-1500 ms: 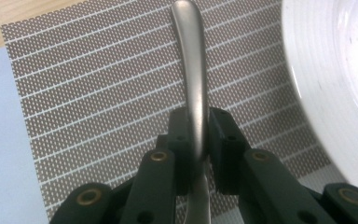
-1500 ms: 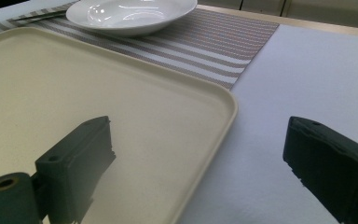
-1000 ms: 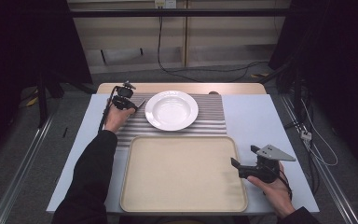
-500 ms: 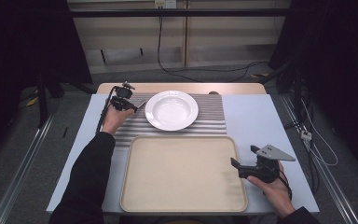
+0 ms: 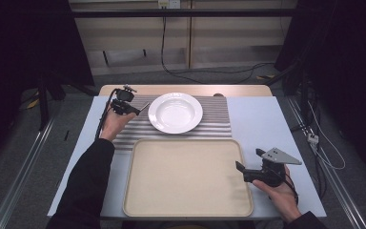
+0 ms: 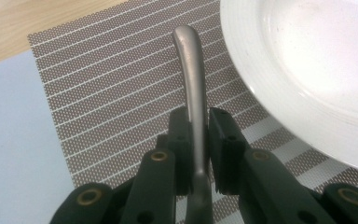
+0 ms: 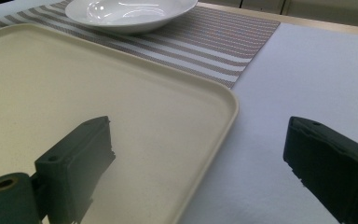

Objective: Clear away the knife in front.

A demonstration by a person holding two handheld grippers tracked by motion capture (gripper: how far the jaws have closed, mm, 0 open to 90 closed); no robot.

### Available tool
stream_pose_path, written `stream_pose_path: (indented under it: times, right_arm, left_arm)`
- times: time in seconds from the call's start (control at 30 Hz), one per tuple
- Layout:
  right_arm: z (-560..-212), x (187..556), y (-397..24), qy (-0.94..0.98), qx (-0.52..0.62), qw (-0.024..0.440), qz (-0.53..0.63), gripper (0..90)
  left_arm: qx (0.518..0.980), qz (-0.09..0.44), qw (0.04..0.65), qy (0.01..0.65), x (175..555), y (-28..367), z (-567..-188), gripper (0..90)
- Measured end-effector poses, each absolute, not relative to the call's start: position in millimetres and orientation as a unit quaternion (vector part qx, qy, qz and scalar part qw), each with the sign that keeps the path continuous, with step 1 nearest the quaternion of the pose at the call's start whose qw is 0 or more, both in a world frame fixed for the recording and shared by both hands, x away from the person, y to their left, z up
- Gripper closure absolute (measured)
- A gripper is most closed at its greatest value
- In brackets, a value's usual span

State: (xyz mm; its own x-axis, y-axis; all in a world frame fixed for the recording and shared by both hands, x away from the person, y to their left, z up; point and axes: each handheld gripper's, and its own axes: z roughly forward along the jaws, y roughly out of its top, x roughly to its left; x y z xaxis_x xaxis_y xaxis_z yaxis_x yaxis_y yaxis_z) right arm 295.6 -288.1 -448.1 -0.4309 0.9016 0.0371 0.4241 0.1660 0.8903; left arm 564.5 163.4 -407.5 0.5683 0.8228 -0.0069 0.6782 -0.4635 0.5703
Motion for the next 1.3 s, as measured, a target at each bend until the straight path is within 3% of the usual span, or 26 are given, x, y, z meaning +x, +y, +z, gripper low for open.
stream_pose_path:
  times: [1.3]
  right_arm:
    - [-446.3, 293.4, -285.8, 0.717, 0.458, 0.270, 0.450, 8.1]
  left_arm:
    - [0.843, 0.160, 0.319, 0.403, 488.7, 166.2, -376.1, 80.0]
